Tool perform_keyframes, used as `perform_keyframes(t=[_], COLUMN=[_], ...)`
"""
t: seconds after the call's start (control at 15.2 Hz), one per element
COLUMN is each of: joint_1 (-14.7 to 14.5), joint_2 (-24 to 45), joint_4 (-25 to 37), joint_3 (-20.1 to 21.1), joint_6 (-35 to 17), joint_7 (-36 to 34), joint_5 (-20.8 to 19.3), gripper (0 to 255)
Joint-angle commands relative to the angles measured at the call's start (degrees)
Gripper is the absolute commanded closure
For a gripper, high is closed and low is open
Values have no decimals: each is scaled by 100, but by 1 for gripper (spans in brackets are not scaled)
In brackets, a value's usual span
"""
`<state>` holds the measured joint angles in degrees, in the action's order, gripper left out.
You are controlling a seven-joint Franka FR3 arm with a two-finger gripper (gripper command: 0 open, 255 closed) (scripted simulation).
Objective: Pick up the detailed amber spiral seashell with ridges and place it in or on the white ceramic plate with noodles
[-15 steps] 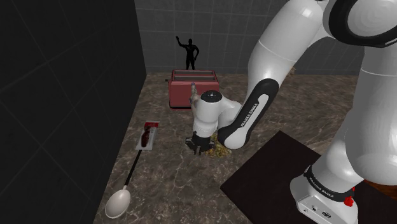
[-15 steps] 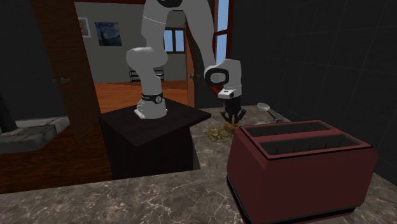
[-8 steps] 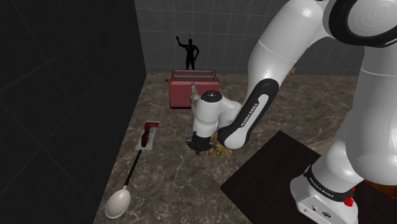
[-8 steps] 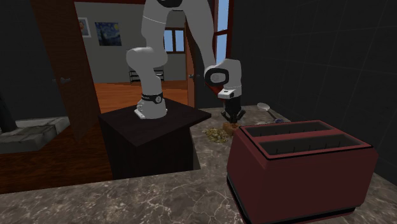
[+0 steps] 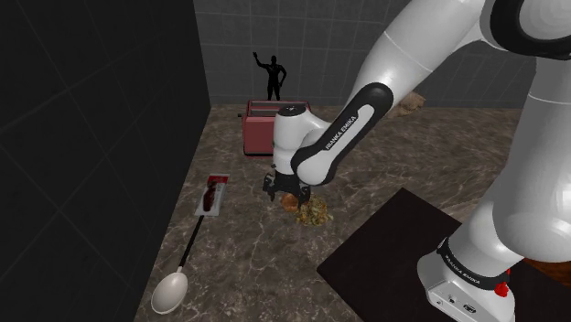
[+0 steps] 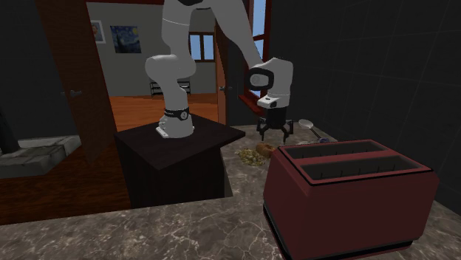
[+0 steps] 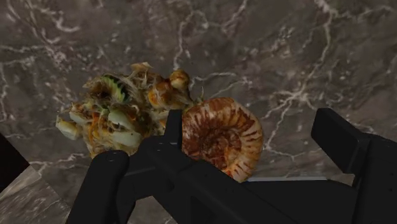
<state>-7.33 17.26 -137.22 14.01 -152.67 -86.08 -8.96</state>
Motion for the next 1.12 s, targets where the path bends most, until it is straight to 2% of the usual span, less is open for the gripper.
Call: perform_keyframes(t=[0.0,0.26,0.79,0.86,1.06], joint_1=[-7,-105,-106,-106,-106], joint_2=[122,482,481,481,481], joint_4=[45,95,94,94,94], joint_3=[-30,-165,-166,-166,-166], joint_6=[-34,-337,-336,-336,-336], joint_7=[-42,-179,-178,-178,-178], joint_5=[-13,-202,-200,-200,-200], gripper=[0,0,0,255,255])
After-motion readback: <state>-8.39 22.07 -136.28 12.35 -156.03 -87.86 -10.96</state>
